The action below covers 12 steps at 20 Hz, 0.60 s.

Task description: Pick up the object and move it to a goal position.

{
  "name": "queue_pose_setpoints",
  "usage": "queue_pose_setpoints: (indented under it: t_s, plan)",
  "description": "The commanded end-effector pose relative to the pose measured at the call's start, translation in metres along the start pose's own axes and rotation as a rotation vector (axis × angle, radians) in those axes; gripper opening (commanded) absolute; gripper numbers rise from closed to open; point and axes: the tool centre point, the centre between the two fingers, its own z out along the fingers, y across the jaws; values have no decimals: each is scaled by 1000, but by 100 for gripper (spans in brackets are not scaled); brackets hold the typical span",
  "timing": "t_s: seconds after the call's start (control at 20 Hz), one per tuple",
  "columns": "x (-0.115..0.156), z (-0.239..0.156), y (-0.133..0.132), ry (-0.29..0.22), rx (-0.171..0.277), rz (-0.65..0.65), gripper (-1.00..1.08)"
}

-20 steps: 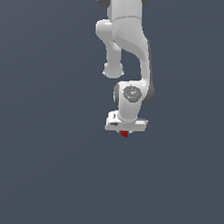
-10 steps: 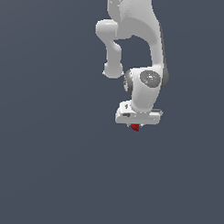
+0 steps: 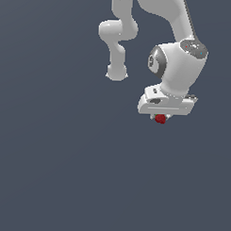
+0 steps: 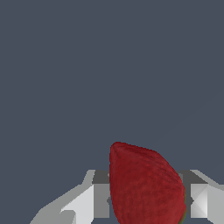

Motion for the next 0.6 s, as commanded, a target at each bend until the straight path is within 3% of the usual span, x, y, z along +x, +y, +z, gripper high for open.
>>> queue_pose_setpoints:
  t_s: [0.0, 0.55]
  plan:
    - [-1, -19, -14, -1, -1, 1, -100]
    - [1, -57, -44, -1, 1, 1, -100]
